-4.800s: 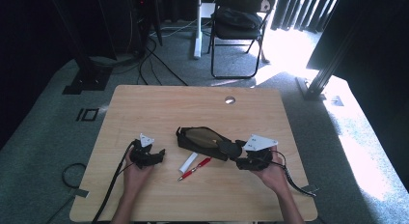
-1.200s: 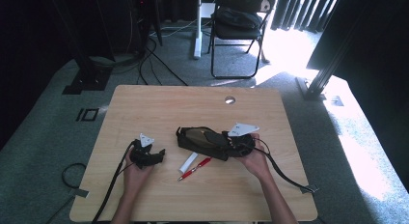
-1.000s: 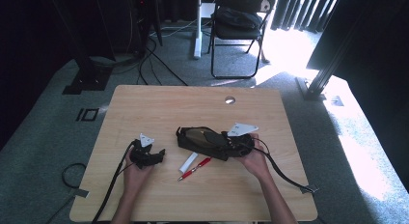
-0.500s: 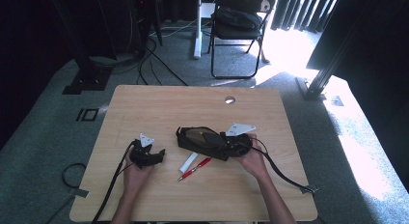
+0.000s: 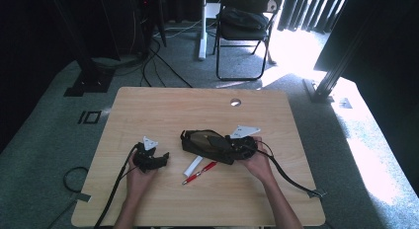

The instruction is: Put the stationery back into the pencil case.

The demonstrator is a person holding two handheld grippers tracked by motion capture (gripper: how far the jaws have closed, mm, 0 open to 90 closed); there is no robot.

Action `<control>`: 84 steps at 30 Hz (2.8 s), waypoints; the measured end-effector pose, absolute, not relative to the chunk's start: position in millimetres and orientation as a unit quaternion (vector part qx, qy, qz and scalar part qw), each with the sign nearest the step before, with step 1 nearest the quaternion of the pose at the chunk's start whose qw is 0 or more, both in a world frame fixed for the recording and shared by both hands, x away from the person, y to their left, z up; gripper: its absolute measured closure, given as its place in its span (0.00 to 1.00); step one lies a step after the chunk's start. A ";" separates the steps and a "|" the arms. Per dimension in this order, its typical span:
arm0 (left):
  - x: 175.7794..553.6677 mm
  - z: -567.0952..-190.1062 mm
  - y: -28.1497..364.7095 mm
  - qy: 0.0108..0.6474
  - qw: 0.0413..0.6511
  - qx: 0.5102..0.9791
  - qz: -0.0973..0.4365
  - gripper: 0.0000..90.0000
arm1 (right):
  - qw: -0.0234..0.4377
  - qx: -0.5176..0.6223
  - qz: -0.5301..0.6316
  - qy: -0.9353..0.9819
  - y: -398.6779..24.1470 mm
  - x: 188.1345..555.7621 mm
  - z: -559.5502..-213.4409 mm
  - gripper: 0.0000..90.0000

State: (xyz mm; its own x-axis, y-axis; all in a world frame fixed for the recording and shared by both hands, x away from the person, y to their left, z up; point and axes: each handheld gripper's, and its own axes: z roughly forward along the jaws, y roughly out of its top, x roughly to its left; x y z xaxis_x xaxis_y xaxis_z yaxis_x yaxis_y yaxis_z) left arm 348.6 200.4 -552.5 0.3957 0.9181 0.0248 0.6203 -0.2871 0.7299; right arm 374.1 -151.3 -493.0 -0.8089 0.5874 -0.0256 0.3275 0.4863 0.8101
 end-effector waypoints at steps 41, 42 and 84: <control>348.6 -552.5 200.4 0.500 0.326 0.769 0.228 0.32 | 0.141 0.277 0.430 0.848 -151.7 376.6 -494.0 0.33; 348.6 -552.5 200.4 0.500 0.326 0.769 0.228 0.32 | 0.140 0.278 0.432 0.846 -151.9 376.5 -493.7 0.33; 348.6 -552.5 200.3 0.500 0.326 0.769 0.228 0.32 | 0.201 0.284 0.447 0.824 -168.4 363.3 -489.4 0.59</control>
